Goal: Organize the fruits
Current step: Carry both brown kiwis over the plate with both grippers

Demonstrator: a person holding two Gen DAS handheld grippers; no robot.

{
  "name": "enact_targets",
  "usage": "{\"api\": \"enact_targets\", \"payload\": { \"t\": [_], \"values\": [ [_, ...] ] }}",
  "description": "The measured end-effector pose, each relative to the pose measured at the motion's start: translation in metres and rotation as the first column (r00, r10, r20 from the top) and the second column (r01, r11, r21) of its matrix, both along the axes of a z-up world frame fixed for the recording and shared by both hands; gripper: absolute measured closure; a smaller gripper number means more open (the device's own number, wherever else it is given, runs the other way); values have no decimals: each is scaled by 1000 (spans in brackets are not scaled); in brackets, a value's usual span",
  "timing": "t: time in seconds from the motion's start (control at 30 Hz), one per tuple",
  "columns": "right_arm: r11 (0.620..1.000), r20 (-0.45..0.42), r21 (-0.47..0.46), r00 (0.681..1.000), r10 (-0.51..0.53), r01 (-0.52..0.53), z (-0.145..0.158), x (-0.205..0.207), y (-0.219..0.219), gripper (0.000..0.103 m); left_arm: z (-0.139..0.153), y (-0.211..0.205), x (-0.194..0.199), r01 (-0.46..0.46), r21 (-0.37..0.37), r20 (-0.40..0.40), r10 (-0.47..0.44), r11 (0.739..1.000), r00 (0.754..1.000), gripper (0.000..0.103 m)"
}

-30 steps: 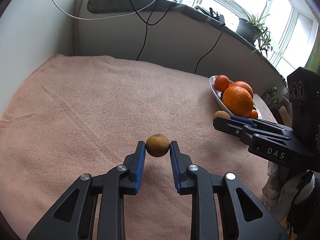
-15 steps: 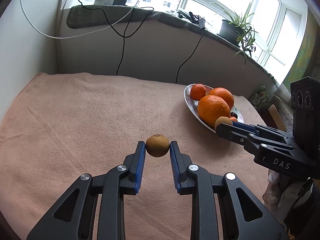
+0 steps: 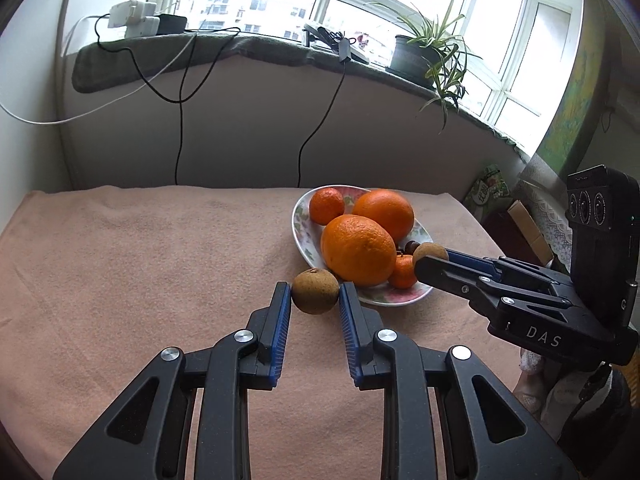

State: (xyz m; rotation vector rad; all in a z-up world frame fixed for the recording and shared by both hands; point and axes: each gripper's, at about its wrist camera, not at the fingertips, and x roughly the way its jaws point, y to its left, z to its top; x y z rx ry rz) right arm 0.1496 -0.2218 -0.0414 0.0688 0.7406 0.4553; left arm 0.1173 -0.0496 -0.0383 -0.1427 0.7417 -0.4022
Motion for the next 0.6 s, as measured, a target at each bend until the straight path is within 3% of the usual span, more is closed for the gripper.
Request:
{"api": "enact_targets", "payload": {
  "t": [0.6],
  "values": [
    [995, -15, 10, 994, -104, 104, -9, 17, -53, 71, 12, -55, 23, 100, 26, 25, -101, 995, 995, 80]
  ]
}}
